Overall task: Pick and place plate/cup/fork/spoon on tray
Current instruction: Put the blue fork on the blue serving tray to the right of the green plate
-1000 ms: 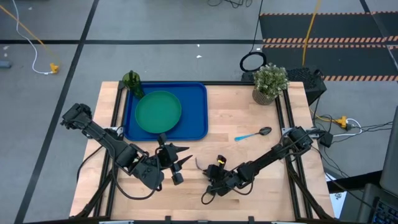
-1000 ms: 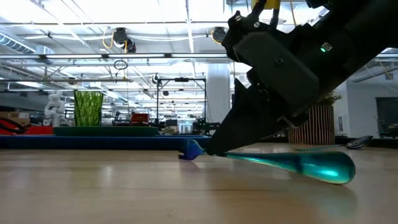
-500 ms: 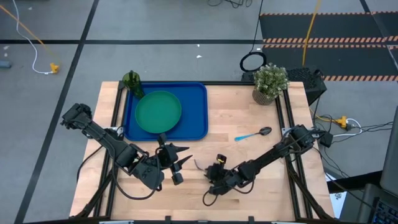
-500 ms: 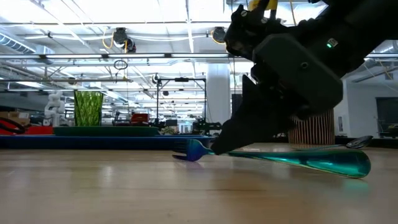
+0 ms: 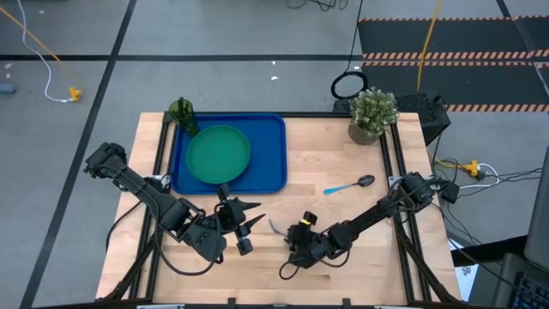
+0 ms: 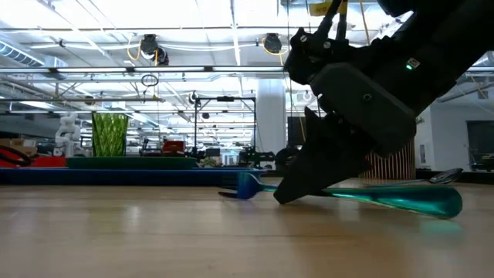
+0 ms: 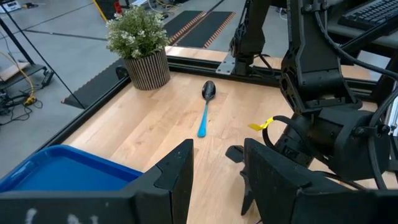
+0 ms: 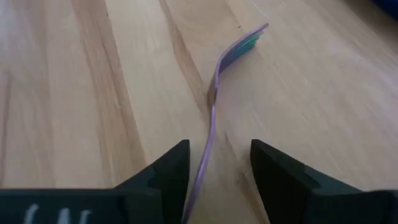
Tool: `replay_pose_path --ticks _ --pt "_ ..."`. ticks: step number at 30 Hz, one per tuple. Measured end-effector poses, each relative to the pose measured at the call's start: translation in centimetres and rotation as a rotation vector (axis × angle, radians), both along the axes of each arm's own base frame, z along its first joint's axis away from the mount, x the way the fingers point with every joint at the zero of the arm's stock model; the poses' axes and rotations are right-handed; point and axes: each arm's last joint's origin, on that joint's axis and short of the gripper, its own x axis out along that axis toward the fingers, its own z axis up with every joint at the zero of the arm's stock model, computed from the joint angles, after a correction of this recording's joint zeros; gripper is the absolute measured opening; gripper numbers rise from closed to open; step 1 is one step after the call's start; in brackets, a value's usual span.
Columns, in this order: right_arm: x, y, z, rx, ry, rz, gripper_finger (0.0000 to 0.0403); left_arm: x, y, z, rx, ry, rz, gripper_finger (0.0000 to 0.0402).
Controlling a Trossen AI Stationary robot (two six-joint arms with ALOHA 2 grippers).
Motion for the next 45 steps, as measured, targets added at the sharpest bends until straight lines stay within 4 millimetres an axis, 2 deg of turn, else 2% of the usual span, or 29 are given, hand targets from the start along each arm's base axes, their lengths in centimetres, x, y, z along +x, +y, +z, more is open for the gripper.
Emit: replay_pose_path --ticks 10,17,24,31,36,40,45 --pt "0.0 0.0 0.0 -0.042 0.019 0.044 0.001 0.0 0.0 0.0 0.0 0.0 0.0 0.0145" --pt "-0.2 -0.1 0.5 -0.117 0.046 0.122 0.0003 -0.1 0.1 -0.2 0.03 0.031 -0.005 0.0145" --pt "-0.9 -0.6 3.6 -0.341 0.035 0.2 0.0002 -0.3 0.2 -0.9 0.048 0.082 0.0 0.0145" --pt "-1.7 -0.4 6.3 -0.629 0.032 0.283 0.0001 -0.3 0.0 -3.3 0.036 0.146 -0.068 0.0145" --pt "-2.1 -0.8 7.8 -0.698 0.033 0.308 0.0001 -0.3 0.0 -3.8 0.106 0.19 -0.124 0.0145" --pt "-2.5 -1.0 9.4 -0.749 0.028 0.357 0.0 -0.5 0.1 -5.4 0.151 0.22 -0.148 0.0147" --pt "-3.3 -1.7 11.7 -0.787 0.011 0.385 0.0 -0.5 0.6 -6.5 0.155 0.243 -0.131 0.0189"
